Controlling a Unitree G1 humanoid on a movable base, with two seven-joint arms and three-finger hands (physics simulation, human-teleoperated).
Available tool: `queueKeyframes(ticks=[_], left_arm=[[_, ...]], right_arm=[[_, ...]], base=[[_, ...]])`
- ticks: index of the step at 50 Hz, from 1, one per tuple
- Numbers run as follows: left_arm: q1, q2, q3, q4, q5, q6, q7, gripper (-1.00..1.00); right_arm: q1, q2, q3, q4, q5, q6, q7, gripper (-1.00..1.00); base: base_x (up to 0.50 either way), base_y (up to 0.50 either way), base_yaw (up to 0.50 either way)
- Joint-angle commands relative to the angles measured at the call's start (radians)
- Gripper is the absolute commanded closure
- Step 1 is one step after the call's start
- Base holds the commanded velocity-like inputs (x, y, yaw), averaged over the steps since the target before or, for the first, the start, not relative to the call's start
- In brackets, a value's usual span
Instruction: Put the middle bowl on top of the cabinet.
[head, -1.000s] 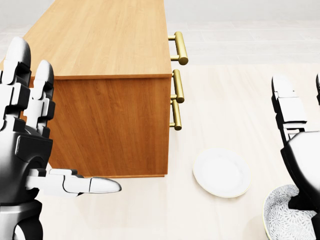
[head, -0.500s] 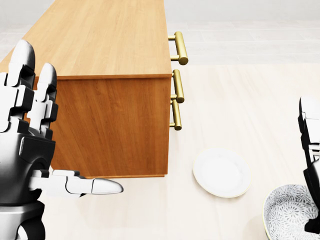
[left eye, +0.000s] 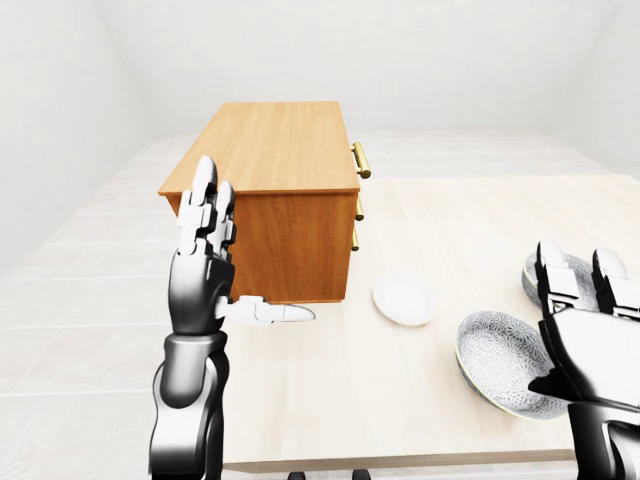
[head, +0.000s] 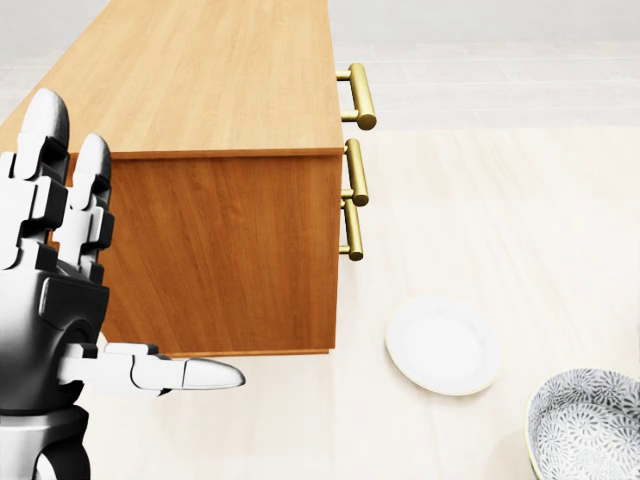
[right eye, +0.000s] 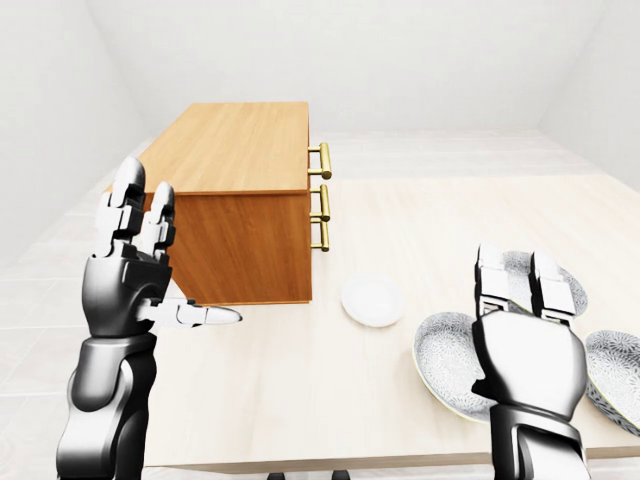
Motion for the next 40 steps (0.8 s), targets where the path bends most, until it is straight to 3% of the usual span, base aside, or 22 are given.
queueKeyframes(ticks=[1,12,22,32,40], left_arm=[[-0.004,0.002,0.005,-0.007,0.002,0.000,0.002,-1.00],[-0.020,0.001,0.001,-0.001,0.003,0.000,0.002,-1.00],[-0.023,0.005,-0.015,-0.007,0.015,0.000,-0.009,-1.00],[-0.003,-0.001,-0.005,0.003,0.005,0.000,-0.008,-1.00],[-0.005,-0.001,-0.005,0.001,0.006,0.000,-0.007,-1.00]], right_arm=[[0.044,0.032,-0.049,0.005,-0.003,0.000,-0.037,-1.00],[0.071,0.062,-0.104,-0.029,0.033,0.000,-0.017,-1.00],[0.090,0.116,-0.091,-0.049,0.016,0.000,-0.018,-1.00],[0.151,0.184,-0.035,-0.031,-0.074,0.000,-0.106,-1.00],[0.184,0.198,0.009,0.010,-0.145,0.000,-0.182,-1.00]], base=[[0.00,0.00,0.00],[0.00,0.00,0.00],[0.00,0.00,0.00],[0.00,0.00,0.00],[0.00,0.00,0.00]])
